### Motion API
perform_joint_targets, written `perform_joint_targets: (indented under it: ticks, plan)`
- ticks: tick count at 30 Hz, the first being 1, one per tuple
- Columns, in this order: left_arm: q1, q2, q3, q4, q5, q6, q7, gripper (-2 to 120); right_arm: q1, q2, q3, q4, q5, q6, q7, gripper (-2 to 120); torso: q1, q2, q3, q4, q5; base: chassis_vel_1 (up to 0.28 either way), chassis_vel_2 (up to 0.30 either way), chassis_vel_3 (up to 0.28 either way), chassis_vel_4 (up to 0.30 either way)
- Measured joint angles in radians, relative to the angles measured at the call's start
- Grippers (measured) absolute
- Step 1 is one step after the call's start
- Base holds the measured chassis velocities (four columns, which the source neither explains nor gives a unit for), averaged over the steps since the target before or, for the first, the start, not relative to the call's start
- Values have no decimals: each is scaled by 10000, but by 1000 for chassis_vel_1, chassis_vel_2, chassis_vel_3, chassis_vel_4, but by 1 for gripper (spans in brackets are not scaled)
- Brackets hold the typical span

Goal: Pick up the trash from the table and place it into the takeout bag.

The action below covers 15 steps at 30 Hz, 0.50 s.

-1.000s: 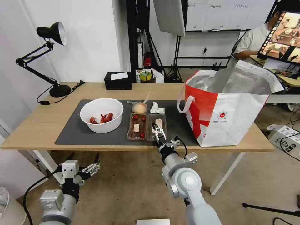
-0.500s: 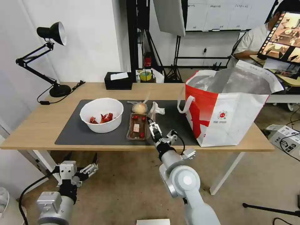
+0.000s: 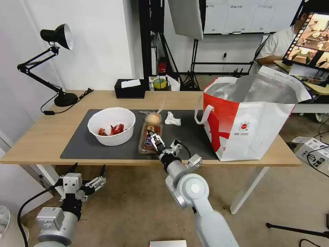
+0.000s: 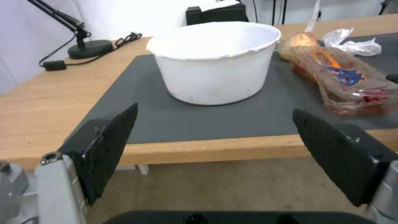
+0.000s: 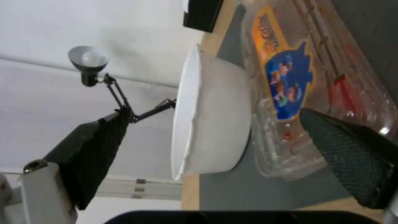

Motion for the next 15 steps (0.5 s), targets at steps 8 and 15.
perform_joint_targets:
  ticks: [8,15]
  plan:
    - [34,86,-118,27,-66,10,12,100,898,-485,237,205,-1043,-387,-362,100,0,1,0,-1,2,0,0,0,0]
    - [66,153,-273,26,-219,11,69,100,2434,-2093,-16,-387,-3956,-1573,-1960,100,1,0,0,-1,3,0,0,0,0]
